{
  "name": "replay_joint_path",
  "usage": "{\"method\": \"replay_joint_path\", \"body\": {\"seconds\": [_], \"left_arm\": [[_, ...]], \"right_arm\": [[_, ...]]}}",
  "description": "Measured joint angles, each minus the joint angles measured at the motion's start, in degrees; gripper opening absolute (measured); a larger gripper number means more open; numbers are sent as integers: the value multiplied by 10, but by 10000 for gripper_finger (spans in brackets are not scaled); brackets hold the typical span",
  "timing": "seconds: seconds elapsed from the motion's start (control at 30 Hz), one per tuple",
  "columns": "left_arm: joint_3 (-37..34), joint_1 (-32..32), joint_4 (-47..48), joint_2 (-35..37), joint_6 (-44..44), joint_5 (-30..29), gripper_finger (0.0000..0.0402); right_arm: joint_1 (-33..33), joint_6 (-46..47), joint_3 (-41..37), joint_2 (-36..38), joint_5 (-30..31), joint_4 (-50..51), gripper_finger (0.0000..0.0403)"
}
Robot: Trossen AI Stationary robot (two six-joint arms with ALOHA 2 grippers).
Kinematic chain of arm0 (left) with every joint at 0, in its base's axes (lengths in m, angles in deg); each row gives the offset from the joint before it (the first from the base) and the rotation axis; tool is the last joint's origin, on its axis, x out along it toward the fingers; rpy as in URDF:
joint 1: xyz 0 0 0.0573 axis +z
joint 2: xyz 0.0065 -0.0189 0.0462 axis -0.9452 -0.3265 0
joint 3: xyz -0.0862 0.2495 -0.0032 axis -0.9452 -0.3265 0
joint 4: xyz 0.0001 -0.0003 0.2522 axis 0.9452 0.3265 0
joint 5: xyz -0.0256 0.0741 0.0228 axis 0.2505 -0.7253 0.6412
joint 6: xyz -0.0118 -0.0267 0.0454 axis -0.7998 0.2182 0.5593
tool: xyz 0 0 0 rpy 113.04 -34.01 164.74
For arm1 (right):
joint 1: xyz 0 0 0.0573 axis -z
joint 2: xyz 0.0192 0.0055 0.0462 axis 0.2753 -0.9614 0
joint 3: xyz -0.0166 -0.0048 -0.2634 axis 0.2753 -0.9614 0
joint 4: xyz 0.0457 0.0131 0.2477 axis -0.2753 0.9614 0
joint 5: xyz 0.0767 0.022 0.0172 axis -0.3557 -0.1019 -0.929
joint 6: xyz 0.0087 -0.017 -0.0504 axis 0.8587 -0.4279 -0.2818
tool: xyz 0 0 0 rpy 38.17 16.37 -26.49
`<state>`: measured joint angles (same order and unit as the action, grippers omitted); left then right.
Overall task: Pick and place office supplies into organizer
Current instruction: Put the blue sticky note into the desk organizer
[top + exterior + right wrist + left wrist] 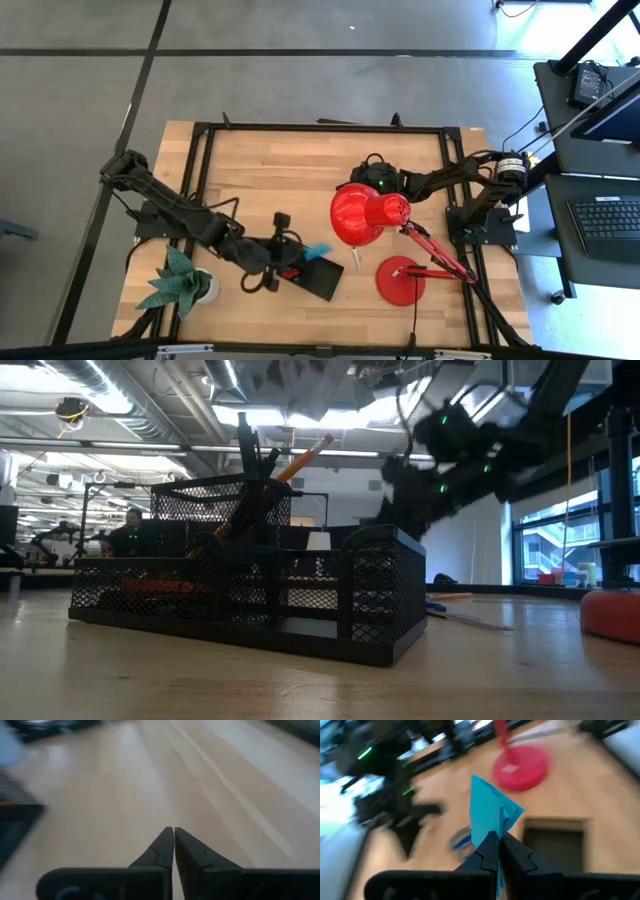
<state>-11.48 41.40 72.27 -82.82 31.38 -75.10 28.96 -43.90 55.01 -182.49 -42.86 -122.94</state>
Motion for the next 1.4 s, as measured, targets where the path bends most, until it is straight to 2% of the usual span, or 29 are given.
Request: {"method": "replay_joint_path", "body": {"seconds": [0.1,0.27,0.4,0.53,0.63,0.87,1.17,1.4], "left_arm": [[10,6,56,-1,-15,-52,3],[20,20,85,-1,-25,-88,3],[20,40,89,-1,-26,-90,3],[20,56,95,-1,-32,-83,3],[20,66,101,-1,-15,-71,3],[20,71,99,-1,50,-65,3],[20,72,97,-1,56,-61,3],[20,72,97,-1,61,-61,3]], "right_arm": [[-34,-38,0,36,-2,-4,20],[-91,-93,6,107,-2,-8,20],[-130,-146,11,144,5,-8,20],[-165,-237,11,147,63,-2,20],[-181,-280,11,146,69,3,20],[-185,-287,11,146,74,-6,20],[-186,-316,11,146,85,-7,22],[-186,-345,11,146,85,-18,62]]}}
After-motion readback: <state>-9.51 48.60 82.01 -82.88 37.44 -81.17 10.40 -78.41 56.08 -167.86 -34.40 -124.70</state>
